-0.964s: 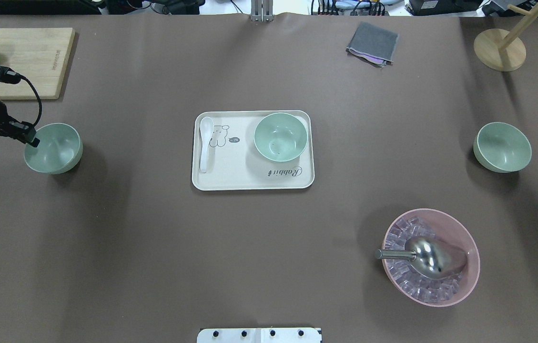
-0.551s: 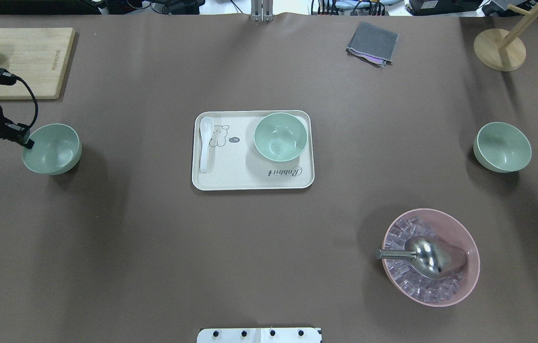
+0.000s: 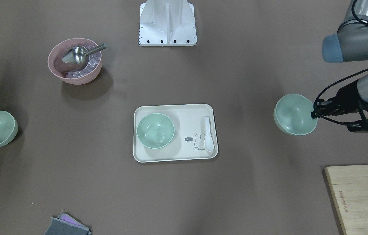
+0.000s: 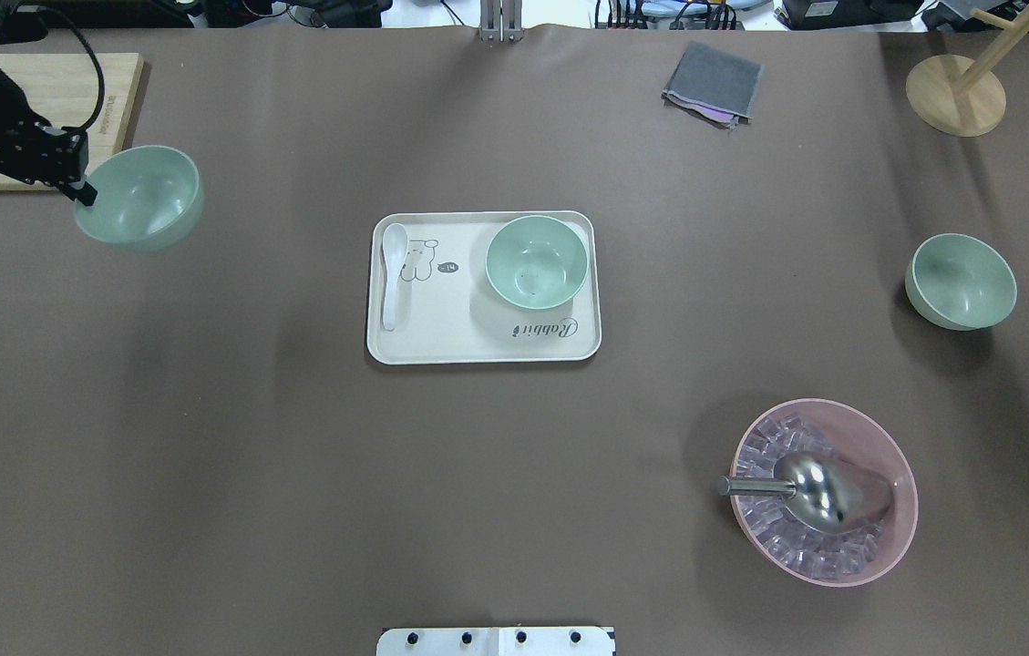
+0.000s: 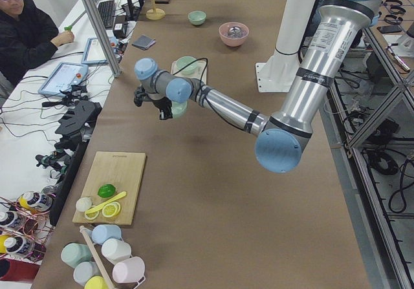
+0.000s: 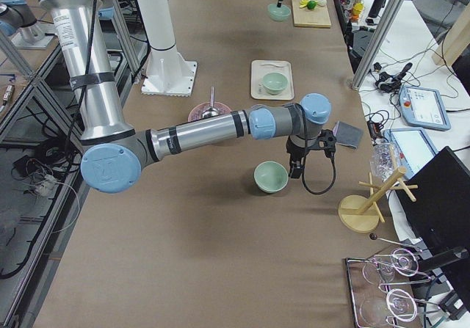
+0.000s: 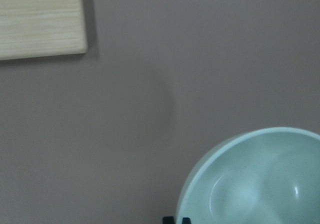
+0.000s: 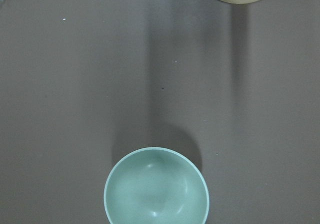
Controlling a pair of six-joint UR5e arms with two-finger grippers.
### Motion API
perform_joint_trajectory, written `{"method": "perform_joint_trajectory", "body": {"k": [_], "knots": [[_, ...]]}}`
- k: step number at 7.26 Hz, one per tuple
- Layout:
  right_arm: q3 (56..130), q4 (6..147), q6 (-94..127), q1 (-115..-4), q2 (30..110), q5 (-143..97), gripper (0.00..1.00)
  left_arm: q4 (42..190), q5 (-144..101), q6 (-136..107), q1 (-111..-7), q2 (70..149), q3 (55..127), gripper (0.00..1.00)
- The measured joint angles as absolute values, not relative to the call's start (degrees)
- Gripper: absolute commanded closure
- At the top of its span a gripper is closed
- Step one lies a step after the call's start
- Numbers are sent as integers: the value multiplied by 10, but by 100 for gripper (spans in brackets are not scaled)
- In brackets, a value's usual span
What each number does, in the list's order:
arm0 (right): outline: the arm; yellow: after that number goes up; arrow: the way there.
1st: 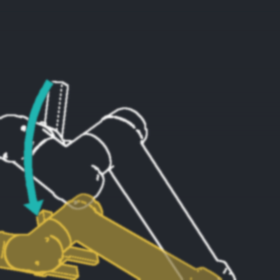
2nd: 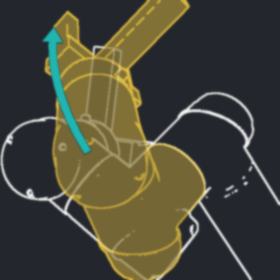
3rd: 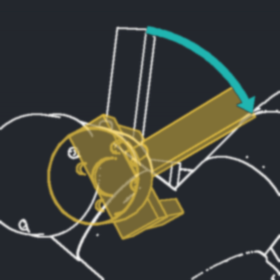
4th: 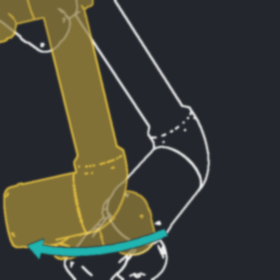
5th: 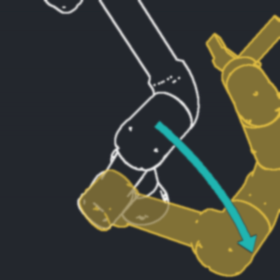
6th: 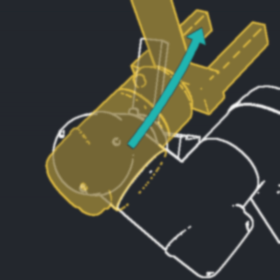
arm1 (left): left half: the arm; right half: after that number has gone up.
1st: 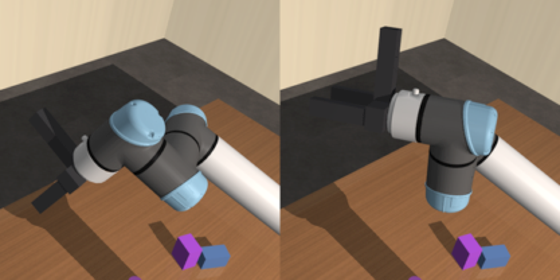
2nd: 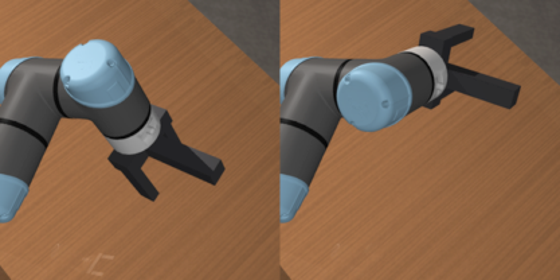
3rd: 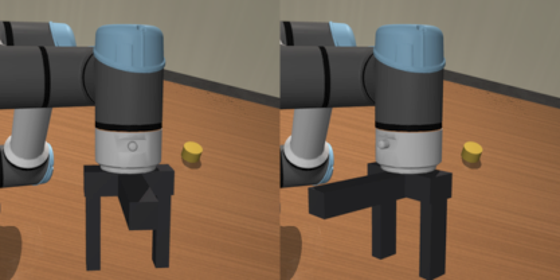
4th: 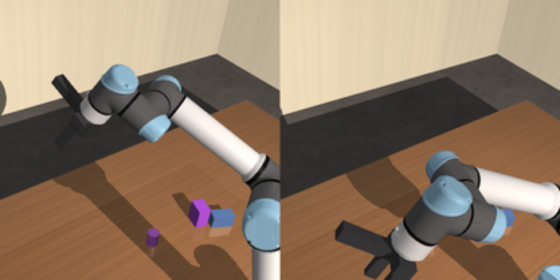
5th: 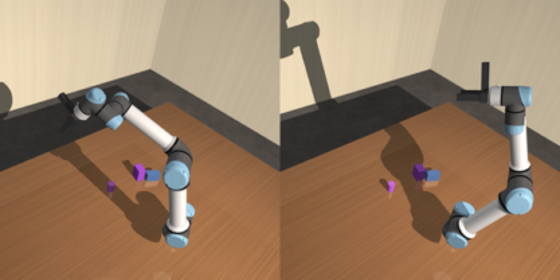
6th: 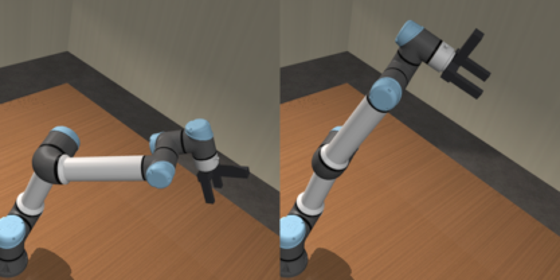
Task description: Stack green bowls together
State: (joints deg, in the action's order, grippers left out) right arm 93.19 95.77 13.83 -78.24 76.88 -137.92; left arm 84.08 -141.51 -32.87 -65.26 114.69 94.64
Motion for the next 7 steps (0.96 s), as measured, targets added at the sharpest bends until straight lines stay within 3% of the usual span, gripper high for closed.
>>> {"method": "perform_joint_trajectory", "body": {"k": [5, 7], "knots": [[907, 932, 146, -723, 773, -1333, 0, 888, -1365, -578, -548, 1263, 920, 100], [829, 833, 152, -716, 788, -1327, 1, 891, -1364, -594, -540, 1273, 918, 100]]}}
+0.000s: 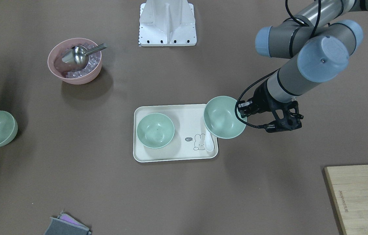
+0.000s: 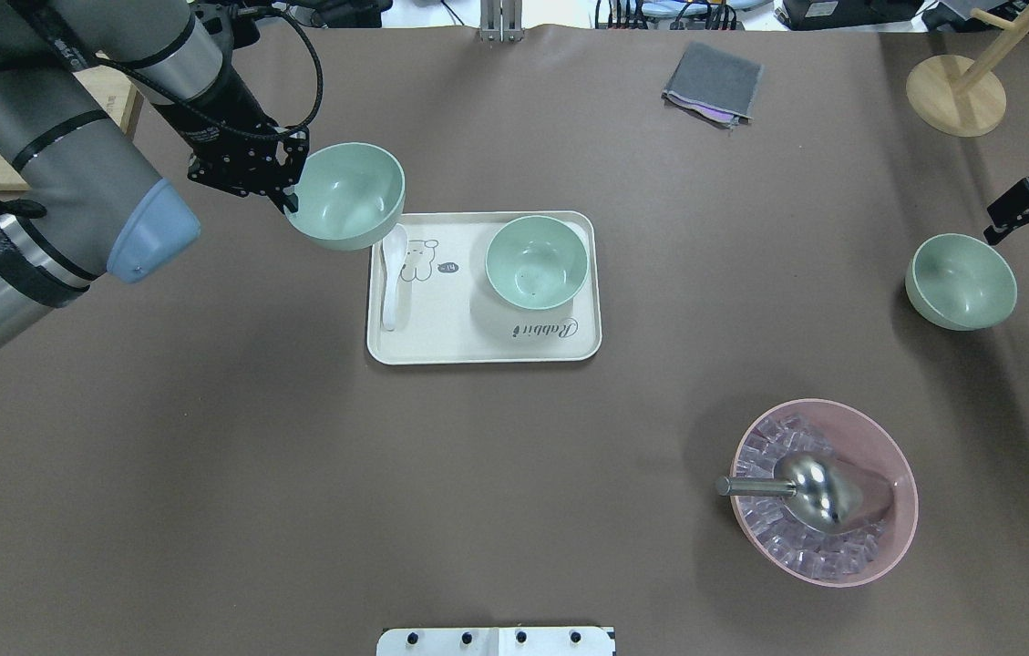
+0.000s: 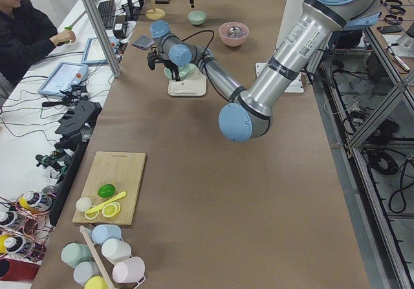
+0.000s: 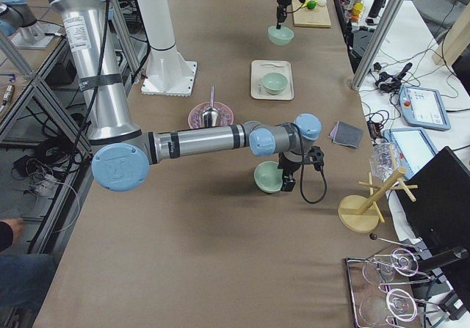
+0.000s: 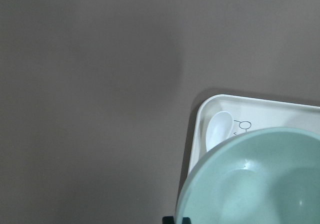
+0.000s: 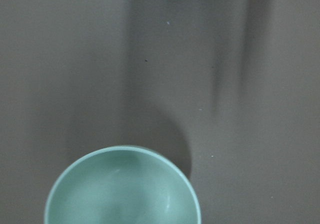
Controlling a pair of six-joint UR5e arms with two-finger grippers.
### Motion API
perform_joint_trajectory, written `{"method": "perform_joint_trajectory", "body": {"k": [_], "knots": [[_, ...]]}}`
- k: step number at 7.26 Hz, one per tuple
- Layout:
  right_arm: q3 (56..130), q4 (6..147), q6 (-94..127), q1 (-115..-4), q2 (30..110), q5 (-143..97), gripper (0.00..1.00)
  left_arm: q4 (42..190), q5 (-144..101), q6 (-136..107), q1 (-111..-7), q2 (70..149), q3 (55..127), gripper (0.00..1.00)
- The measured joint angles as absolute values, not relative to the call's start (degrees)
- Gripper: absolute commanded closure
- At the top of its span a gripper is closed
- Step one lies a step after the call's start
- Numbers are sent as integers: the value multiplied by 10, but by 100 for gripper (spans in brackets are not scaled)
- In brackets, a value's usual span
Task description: Stack green bowls together
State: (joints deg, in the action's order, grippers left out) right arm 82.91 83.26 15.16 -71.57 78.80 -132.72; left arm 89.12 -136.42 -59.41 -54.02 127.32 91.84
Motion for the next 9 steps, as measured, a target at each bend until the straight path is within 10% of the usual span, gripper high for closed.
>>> {"method": "perform_joint_trajectory", "body": {"k": [5, 6, 9], "knots": [[765, 743, 173, -705, 797, -1336, 65, 892, -1364, -599, -535, 1277, 920, 100], [766, 742, 173, -700, 798, -1336, 97, 892, -1364, -599, -535, 1277, 920, 100], [777, 740, 179, -689, 799, -1339, 100, 892, -1364, -598, -535, 1276, 922, 100]]}}
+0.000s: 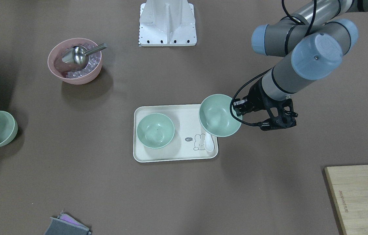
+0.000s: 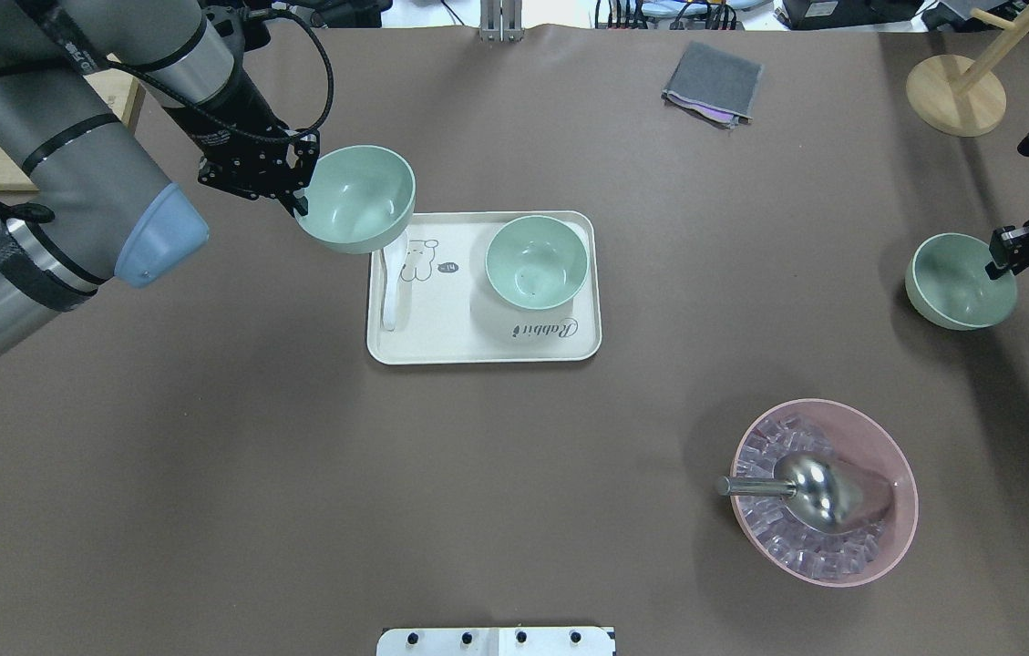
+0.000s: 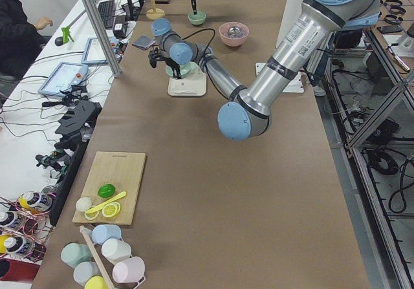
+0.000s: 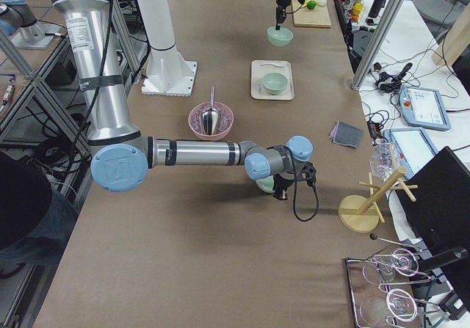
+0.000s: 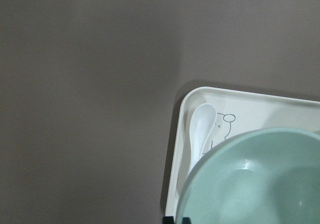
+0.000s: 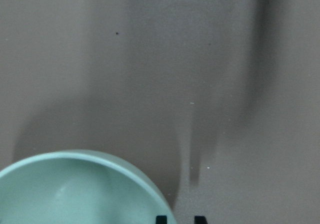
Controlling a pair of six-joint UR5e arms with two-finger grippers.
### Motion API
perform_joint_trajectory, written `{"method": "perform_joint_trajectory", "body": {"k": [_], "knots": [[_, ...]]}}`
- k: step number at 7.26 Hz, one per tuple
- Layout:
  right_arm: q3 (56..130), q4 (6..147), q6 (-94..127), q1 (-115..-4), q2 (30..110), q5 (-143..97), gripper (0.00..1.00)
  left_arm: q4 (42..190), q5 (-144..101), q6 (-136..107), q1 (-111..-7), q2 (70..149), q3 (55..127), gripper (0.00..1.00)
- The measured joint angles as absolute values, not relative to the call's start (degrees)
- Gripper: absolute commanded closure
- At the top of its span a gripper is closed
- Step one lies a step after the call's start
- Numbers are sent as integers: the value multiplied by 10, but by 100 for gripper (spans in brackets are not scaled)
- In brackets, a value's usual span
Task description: Stack green bowls together
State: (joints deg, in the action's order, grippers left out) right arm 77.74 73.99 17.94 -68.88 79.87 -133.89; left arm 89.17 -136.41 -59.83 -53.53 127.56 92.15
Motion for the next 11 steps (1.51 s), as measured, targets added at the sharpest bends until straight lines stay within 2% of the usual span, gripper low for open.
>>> {"method": "perform_joint_trajectory", "body": {"k": [5, 9, 11], "knots": [[797, 746, 183, -731, 785, -1450, 100, 909, -1355, -618, -512, 1286, 913, 100], [799, 747, 220, -745, 751, -1483, 100, 1102, -1314, -734, -457, 1349, 801, 100], [806, 746, 247, -745, 742, -1485, 100, 1145, -1270, -749, -433, 1370, 768, 100]]}}
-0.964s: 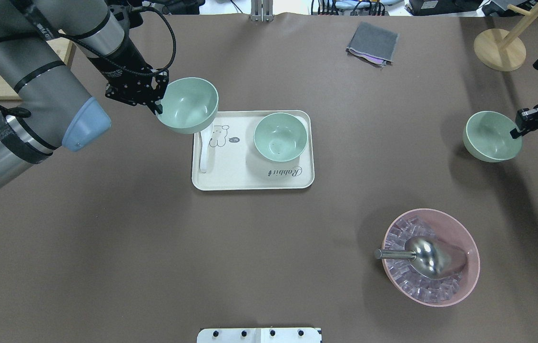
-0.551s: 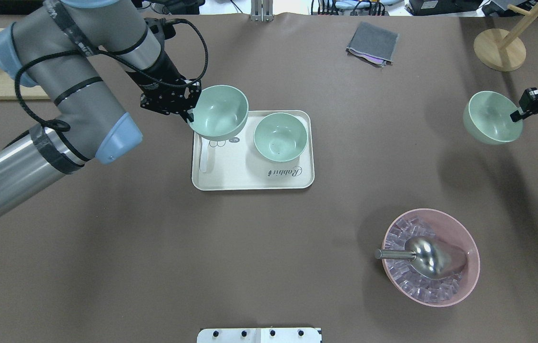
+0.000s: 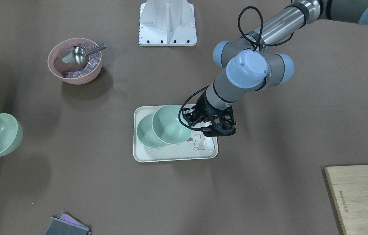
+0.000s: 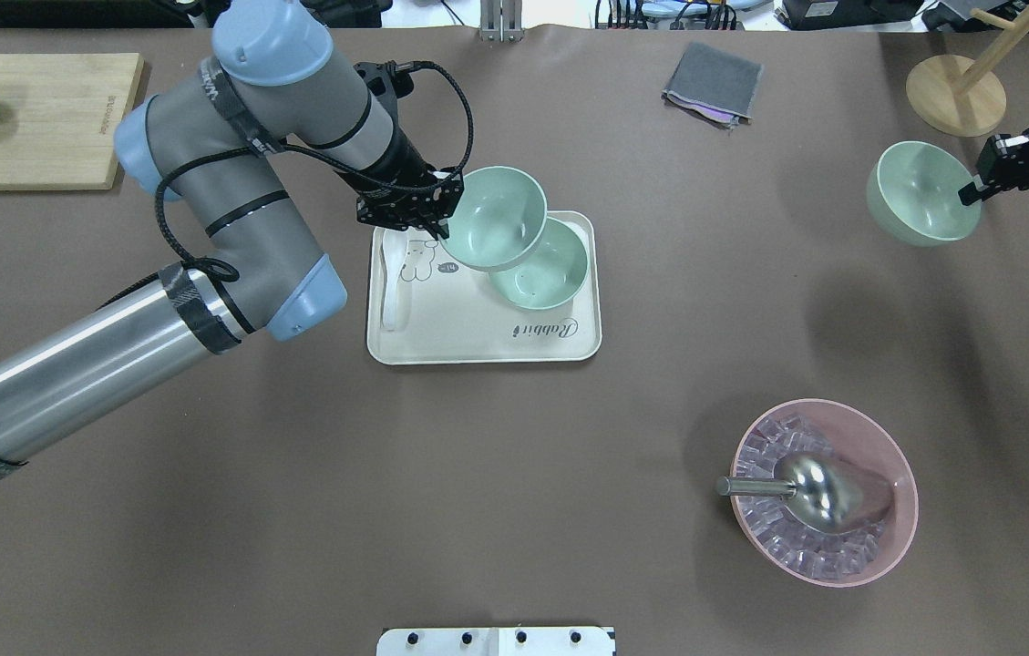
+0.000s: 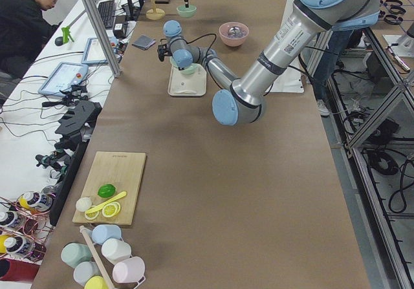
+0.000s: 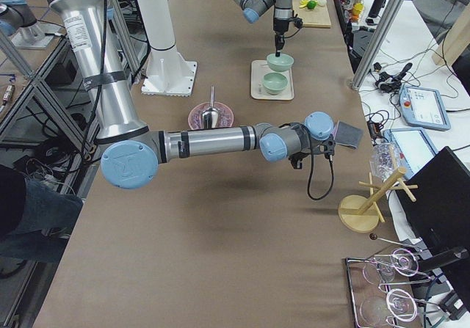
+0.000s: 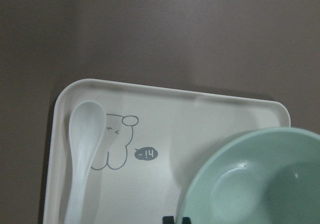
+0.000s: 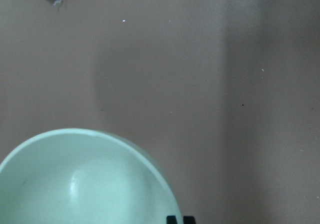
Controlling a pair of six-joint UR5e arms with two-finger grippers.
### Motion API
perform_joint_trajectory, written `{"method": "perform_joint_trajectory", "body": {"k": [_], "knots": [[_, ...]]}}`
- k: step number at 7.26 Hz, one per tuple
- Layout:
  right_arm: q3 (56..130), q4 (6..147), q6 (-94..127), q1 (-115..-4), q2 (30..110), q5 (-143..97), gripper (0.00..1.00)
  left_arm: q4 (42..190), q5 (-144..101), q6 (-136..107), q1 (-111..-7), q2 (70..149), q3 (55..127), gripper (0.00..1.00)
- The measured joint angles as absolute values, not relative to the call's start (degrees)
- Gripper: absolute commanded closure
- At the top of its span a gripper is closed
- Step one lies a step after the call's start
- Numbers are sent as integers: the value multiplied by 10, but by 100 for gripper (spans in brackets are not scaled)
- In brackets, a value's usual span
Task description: Stack green bowls together
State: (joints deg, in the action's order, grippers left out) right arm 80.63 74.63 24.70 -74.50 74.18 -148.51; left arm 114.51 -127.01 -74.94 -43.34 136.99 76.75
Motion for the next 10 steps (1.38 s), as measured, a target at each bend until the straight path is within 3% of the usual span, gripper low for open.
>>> {"method": "perform_joint_trajectory", "body": {"k": [7, 8, 9, 10], "knots": [[810, 746, 269, -744, 735, -1486, 100, 1209, -1204, -784, -383, 1397, 731, 100], [810, 746, 270, -743, 735, -1486, 100, 1209, -1204, -785, -383, 1397, 730, 76], [810, 746, 270, -742, 735, -1486, 100, 1209, -1203, -784, -383, 1397, 729, 3], [809, 746, 270, -742, 735, -1485, 100, 1209, -1200, -783, -383, 1397, 727, 2]]}}
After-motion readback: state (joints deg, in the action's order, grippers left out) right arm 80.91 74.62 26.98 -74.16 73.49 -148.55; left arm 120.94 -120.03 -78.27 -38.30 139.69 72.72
